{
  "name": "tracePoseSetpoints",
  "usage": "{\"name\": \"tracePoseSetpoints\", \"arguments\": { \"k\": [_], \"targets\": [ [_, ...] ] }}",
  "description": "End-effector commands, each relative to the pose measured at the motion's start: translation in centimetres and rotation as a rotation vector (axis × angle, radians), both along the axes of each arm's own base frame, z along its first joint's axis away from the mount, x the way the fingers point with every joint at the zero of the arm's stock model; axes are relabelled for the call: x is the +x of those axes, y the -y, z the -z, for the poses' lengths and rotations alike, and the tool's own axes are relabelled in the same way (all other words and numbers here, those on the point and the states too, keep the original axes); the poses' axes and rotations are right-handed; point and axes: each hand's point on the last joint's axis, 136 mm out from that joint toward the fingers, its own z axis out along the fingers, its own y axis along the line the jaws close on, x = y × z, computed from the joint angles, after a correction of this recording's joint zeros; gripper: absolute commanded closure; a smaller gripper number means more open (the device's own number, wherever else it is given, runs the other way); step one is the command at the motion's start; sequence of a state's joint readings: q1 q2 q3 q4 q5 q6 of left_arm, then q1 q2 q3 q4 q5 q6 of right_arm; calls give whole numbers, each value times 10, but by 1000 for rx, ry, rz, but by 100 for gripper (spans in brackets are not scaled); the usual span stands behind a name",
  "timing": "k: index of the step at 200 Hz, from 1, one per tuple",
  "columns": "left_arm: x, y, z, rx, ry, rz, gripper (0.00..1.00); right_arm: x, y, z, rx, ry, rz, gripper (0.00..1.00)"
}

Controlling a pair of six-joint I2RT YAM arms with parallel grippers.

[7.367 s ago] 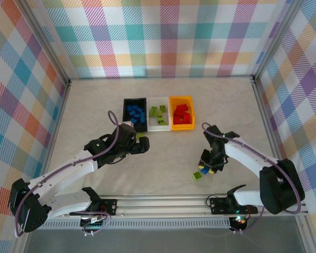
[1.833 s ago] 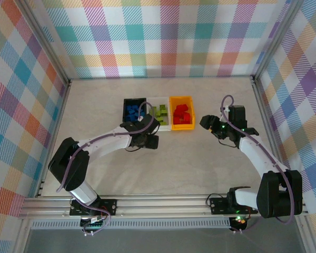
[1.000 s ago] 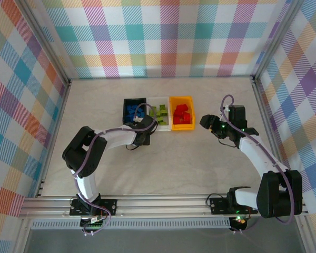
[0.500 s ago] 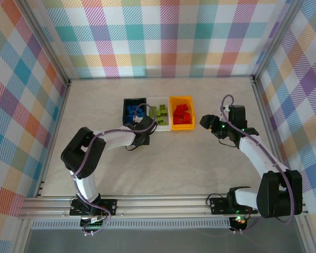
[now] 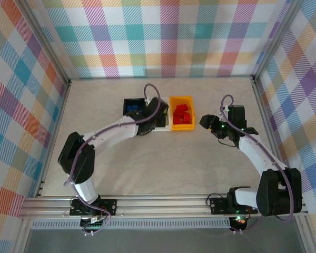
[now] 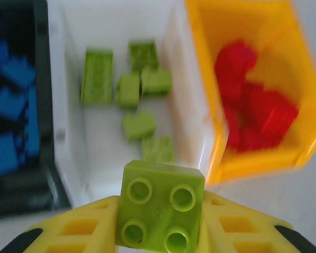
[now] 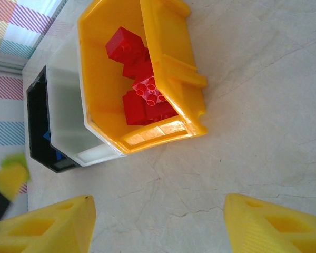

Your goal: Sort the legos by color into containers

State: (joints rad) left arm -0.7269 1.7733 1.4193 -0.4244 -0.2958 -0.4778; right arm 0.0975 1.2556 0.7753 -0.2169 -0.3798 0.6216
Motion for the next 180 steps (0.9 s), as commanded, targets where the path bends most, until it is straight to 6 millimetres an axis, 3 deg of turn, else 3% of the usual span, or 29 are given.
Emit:
{"name": "tracePoseSetpoints", "arguments": {
  "k": [1,29,74,83,97,103,104,106,108,110,118,126,152,180],
  "targets": [
    [29,-8,19,59,-53,-27,66,4,0,-3,10,13,2,34],
    [55,10,28,81,-67,-2,66,3,1,-2,8,11,5,34],
    [66,21,57,110,-120,0,63,3,1,-6,11,21,7,34],
    [67,22,60,109,-127,0,57,2,1,-7,13,22,6,33],
    [66,23,58,97,-128,-2,31,3,1,-9,11,28,5,32],
    [66,24,54,87,-122,-2,25,3,1,-10,9,30,4,32],
    [66,24,54,85,-121,-3,24,3,1,-10,9,30,4,29],
    [65,24,53,82,-120,-3,22,4,1,-10,9,30,4,13],
    [65,24,50,75,-115,-4,21,4,1,-11,7,31,2,3],
    [65,24,47,70,-110,-3,20,4,1,-11,6,34,1,0],
    [64,24,36,47,-90,-1,15,4,1,-12,3,35,0,0],
    [62,24,22,24,-66,-2,1,5,1,-13,1,37,-2,0],
    [49,11,-34,-56,46,-15,0,7,0,-17,-5,59,-20,0],
    [23,-30,-98,-107,262,-64,0,11,0,-21,-24,89,-32,0]
  ]
}}
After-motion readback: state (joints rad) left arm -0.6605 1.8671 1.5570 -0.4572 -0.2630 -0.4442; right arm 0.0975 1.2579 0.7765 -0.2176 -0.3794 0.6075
